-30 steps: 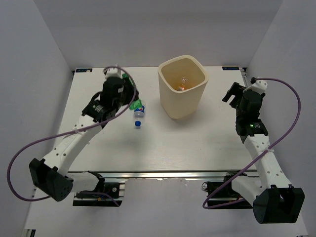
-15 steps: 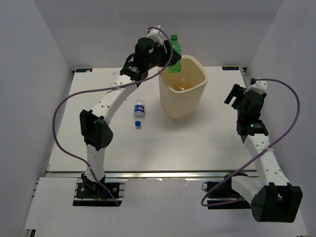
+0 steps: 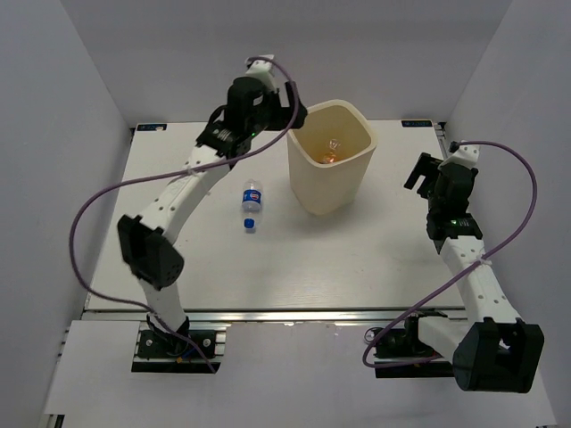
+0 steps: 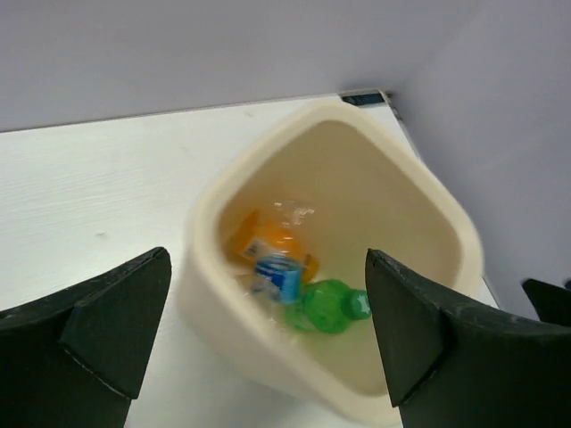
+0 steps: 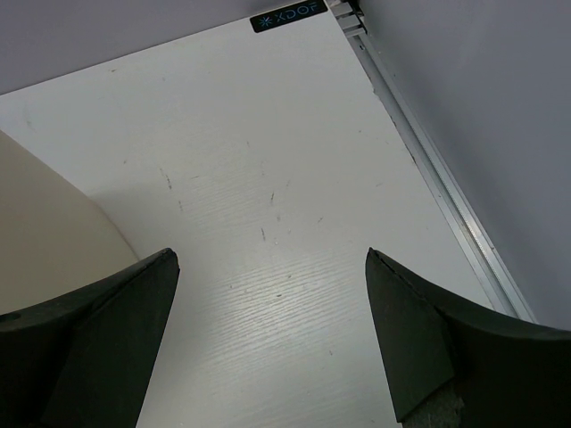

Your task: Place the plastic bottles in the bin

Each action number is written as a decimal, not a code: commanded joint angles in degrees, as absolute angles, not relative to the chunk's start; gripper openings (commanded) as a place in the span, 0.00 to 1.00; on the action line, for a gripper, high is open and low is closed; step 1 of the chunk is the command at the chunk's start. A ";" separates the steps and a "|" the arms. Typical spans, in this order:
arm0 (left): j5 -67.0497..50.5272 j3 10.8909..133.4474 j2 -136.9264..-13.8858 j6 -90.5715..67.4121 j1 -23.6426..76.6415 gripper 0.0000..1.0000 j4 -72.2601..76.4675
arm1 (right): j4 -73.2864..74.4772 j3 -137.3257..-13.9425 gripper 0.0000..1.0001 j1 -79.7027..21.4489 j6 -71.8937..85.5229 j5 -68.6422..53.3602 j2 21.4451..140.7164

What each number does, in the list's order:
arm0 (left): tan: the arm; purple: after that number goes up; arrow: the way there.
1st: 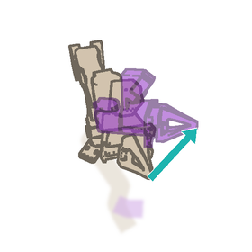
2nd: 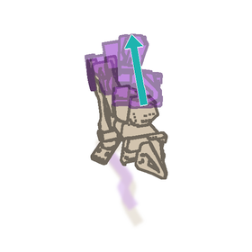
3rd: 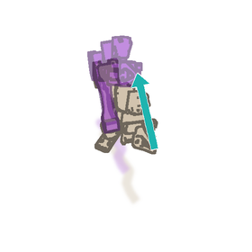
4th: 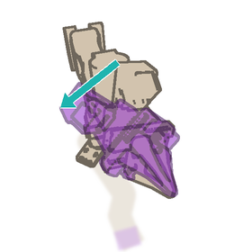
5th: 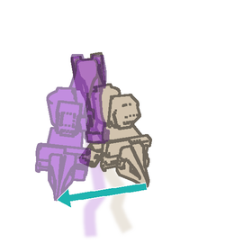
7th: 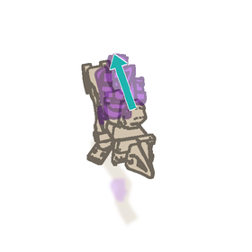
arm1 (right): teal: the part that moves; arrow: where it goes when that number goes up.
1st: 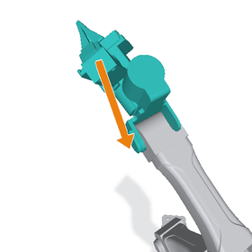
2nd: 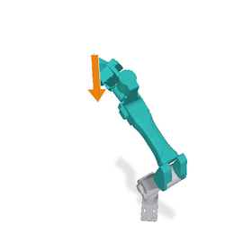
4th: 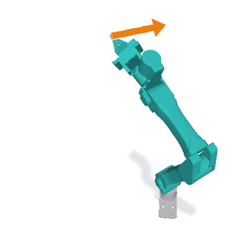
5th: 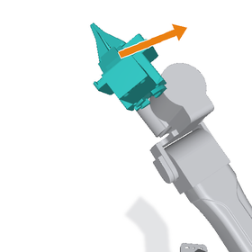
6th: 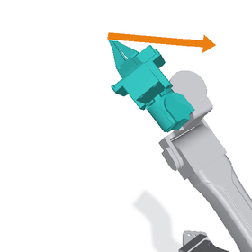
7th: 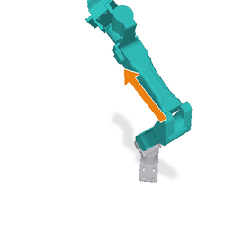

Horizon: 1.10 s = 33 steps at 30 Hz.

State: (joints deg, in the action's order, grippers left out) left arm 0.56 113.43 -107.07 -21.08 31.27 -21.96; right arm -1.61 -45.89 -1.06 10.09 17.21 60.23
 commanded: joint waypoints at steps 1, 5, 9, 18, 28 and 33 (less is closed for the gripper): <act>11.51 100.35 -95.55 -20.38 27.26 0.98 -20.22 | -3.87 -46.67 0.89 -0.70 10.63 17.57 61.52; 6.69 87.41 -91.50 -25.74 18.39 0.98 -19.33 | -2.99 -47.99 0.89 0.96 12.56 18.28 62.32; 4.93 78.16 -90.62 -24.61 17.23 0.98 -17.77 | -4.92 -46.50 0.89 1.58 13.27 18.72 61.44; -8.34 74.26 -102.11 -20.21 17.31 0.98 -14.85 | -9.13 -44.65 0.89 2.11 12.75 14.86 58.98; -7.73 76.19 -111.53 -22.15 17.32 0.81 -17.04 | -11.34 -42.45 0.89 2.29 12.66 15.56 54.85; -5.81 80.50 -107.94 -21.36 17.31 0.43 -18.28 | -11.34 -42.28 0.89 2.37 12.66 15.99 54.49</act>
State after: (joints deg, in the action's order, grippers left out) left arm -7.14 76.38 -112.22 -21.82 17.37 -18.06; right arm -7.94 -42.30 1.91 12.88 15.75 55.44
